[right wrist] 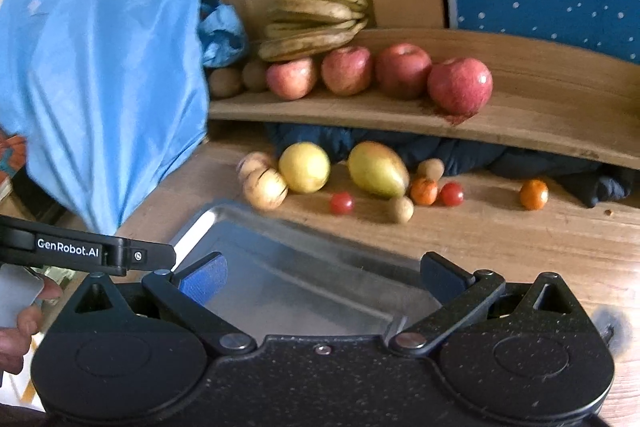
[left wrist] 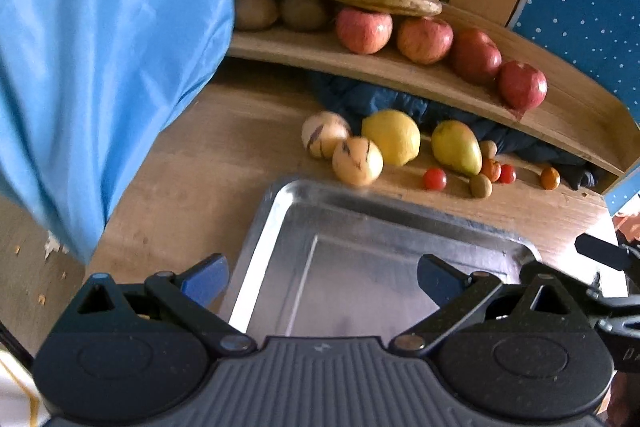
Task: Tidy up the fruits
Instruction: 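Grasp a pale speckled fruit with the left tool while the right tool grasps another, then carry both speckled fruits onto the steel tray and open both tools, then move both tools back toward the lemon and cherry tomatoes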
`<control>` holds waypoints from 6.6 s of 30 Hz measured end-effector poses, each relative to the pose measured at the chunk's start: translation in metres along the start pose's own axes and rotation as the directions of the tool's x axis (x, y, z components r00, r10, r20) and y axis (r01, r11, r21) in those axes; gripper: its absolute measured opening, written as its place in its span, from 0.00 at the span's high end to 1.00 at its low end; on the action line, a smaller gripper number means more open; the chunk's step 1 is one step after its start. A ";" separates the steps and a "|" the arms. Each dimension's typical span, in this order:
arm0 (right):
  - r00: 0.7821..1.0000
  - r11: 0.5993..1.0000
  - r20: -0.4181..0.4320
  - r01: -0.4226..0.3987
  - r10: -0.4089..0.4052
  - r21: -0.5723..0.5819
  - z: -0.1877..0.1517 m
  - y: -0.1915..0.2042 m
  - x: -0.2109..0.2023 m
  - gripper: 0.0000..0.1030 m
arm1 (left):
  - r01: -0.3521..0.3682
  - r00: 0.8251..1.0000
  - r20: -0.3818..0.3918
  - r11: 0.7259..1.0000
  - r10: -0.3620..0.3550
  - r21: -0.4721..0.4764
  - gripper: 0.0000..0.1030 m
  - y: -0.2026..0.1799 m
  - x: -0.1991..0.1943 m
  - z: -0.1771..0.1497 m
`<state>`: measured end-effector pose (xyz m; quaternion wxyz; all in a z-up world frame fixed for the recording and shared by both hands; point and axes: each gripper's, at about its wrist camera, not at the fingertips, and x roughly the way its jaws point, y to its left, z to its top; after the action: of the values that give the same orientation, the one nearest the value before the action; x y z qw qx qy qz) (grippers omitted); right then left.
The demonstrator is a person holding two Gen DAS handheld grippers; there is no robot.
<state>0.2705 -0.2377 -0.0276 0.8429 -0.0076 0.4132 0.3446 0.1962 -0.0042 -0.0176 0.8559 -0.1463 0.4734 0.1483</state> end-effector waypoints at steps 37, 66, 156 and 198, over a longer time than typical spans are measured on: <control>0.977 0.984 -0.148 0.166 -0.156 0.059 0.036 0.088 0.140 0.16 | 0.192 0.965 -0.196 0.978 -0.174 0.080 0.01 0.045 0.134 0.121; 0.975 0.991 -0.189 0.128 -0.118 0.039 0.045 0.090 0.193 0.48 | 0.365 0.890 -0.273 0.929 -0.366 -0.058 0.37 0.063 0.167 0.136; 0.971 0.995 -0.238 0.015 -0.038 -0.097 -0.061 0.132 0.028 0.24 | 0.234 0.948 -0.231 0.972 -0.220 0.033 0.19 0.054 0.026 -0.017; 0.938 0.952 -0.203 0.299 -0.281 0.062 -0.079 0.059 -0.046 0.01 | 0.168 0.963 -0.259 0.917 -0.074 0.363 0.01 -0.011 -0.016 -0.028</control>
<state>0.1618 -0.2430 -0.0309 0.8401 -0.0631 0.5023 0.1948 0.1706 -0.0268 -0.0167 0.8118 -0.0231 0.5832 -0.0190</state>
